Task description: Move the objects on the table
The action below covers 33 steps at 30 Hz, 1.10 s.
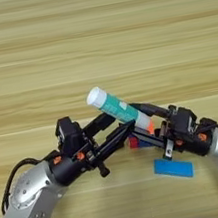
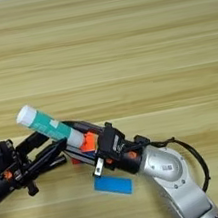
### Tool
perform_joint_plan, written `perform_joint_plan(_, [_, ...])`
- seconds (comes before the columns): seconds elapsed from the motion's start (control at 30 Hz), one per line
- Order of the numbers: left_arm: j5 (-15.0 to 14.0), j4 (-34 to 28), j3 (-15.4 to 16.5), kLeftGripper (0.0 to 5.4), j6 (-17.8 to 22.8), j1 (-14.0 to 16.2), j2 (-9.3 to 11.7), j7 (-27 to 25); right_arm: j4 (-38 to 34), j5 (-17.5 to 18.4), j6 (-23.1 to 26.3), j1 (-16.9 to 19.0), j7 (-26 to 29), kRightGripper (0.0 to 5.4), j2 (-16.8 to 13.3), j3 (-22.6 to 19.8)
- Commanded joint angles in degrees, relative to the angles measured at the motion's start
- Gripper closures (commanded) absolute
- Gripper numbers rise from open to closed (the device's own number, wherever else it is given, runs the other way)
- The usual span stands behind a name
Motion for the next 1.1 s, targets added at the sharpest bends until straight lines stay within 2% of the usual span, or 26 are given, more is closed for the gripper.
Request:
perform_joint_plan(0.03, [-0.1, -1.1, 1.3, 3.61, -0.1, -1.3, -0.4, 0.7, 1.1, -1.5, 0.4, 1.2, 3.2, 3.71, -2.4, 2.9])
perform_joint_plan(0.3, [0.2, -1.0, 1.7, 3.74, 0.1, -1.5, -0.4, 0.4, 2.4, -2.6, 0.3, 0.8, 2.8, 3.71, -3.5, 4.1])
perform_joint_plan(0.33, [0.2, -1.0, 1.7, 3.75, 0.1, -1.5, -0.4, 0.4, 2.4, -2.7, 0.4, 0.8, 2.8, 3.34, -3.6, 4.1])
perform_joint_plan(0.53, [0.5, -0.7, 1.8, 3.8, 0.1, -1.8, -0.5, 0.2, 2.4, -2.7, 0.5, 0.4, 2.4, 2.41, -3.9, 4.6])
perform_joint_plan(0.77, [1.0, -0.6, 1.8, 3.8, -0.2, -1.7, -0.7, 0.1, 1.8, -2.3, 1.0, 0.4, 2.1, 1.55, -4.0, 4.1])
perform_joint_plan(0.87, [2.1, -0.2, 1.8, 3.8, -0.8, -1.4, -0.4, -0.1, 0.9, -1.0, 1.7, 0.0, 2.1, 1.1, -4.7, 2.6])
perform_joint_plan(0.9, [2.6, 0.0, 1.9, 3.8, -1.1, -1.2, 0.0, -0.4, 0.1, -0.1, 2.1, -0.1, 2.2, 0.79, -5.2, 1.7])
perform_joint_plan(1.1, [4.3, 1.2, 3.8, 3.8, -2.3, -0.4, 3.2, -3.1, -4.9, 5.9, 5.0, -1.3, 1.7, 0.03, -8.0, -5.9])
